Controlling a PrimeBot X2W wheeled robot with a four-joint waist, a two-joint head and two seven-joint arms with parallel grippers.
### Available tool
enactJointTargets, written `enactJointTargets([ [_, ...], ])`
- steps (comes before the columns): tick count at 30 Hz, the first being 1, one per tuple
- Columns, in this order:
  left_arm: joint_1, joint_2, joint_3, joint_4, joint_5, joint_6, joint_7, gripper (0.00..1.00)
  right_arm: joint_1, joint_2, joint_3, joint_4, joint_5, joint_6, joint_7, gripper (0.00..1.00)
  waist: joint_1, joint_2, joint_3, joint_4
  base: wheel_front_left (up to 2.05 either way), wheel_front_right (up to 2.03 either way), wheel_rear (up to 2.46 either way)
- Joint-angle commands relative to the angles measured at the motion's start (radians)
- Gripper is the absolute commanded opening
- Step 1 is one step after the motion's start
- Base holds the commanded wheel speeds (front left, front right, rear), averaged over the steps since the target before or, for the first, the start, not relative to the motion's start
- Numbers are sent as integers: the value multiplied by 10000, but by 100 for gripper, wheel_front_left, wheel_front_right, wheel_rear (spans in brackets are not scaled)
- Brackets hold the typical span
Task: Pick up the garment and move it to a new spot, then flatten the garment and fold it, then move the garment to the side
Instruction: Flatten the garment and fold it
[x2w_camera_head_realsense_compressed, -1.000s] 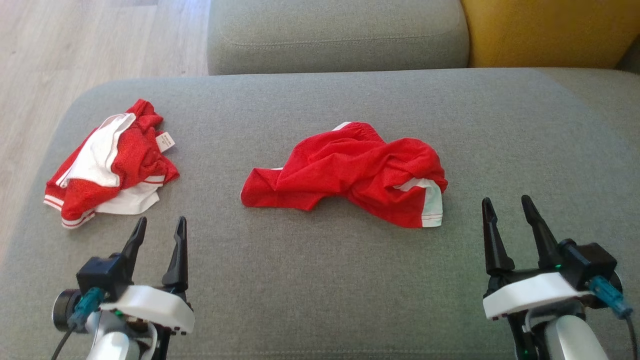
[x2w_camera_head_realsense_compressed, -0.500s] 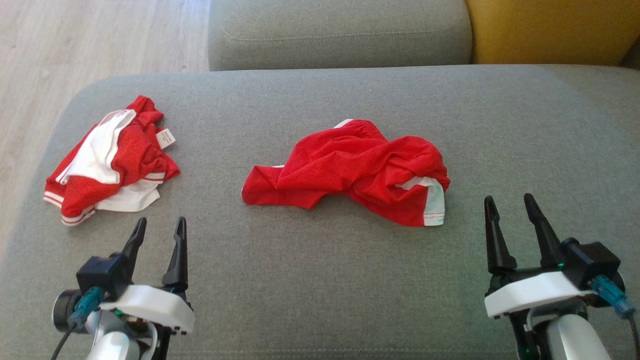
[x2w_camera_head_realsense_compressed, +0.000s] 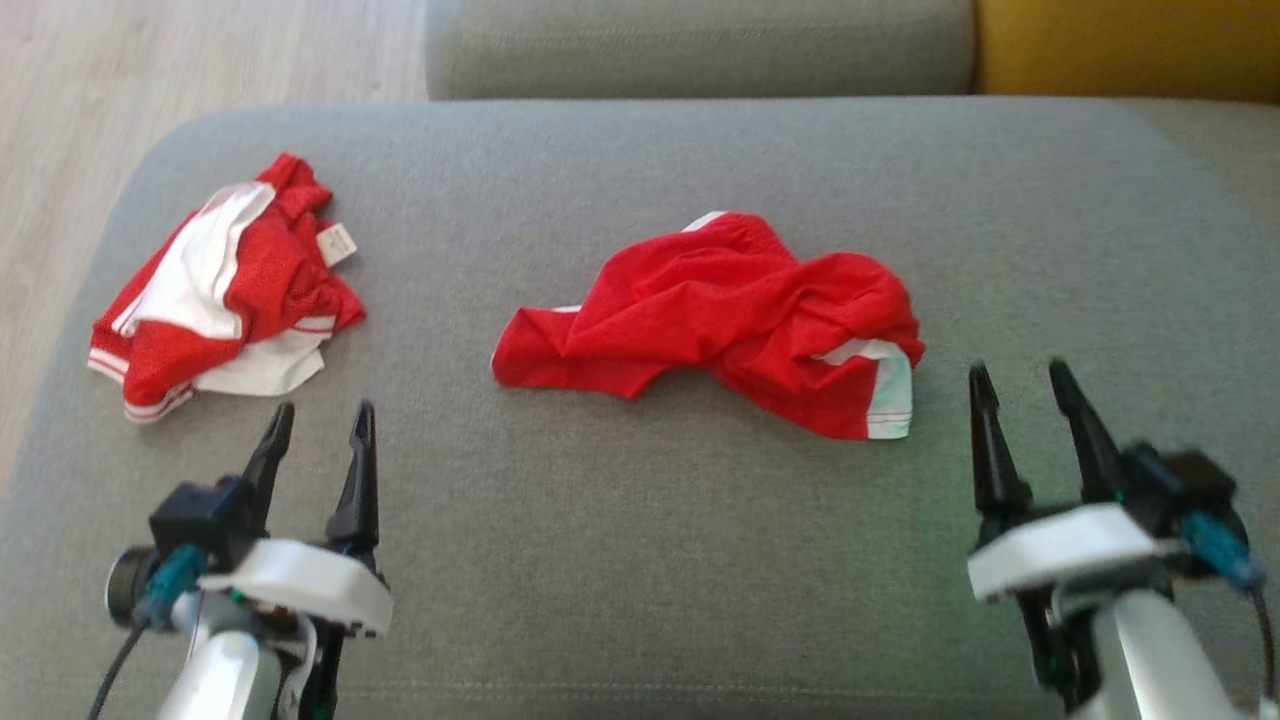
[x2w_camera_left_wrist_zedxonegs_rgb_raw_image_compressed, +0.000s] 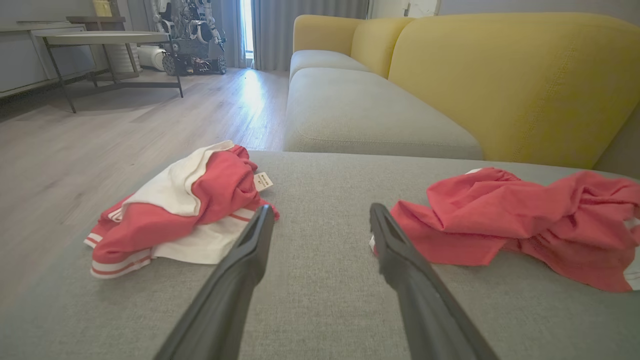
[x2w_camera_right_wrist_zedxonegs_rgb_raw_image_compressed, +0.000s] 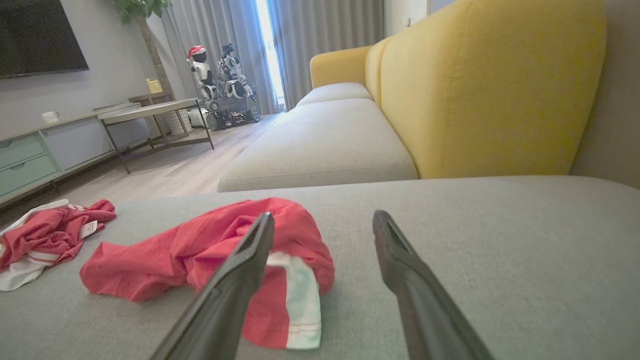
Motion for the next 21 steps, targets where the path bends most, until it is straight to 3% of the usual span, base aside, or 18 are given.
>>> enactJointTargets([
  [1, -731, 224, 294, -372, -34, -9, -97, 100, -942, -38, 243, -159, -174, 77, 69, 100, 0, 0, 250, 173, 0, 0, 0],
  [12, -1731, -148, 12, -281, 48, -269, -212, 100, -3718, -917, 1332, 2024, 492, 77, 934, 100, 0, 0, 1368, 946, 0, 0, 0],
  [21, -2139, -391, 2, -31, 165, -469, -261, 100, -5347, -1765, 2895, 3957, 1298, 77, 2543, 100, 0, 0, 1775, 1110, 0, 0, 0],
])
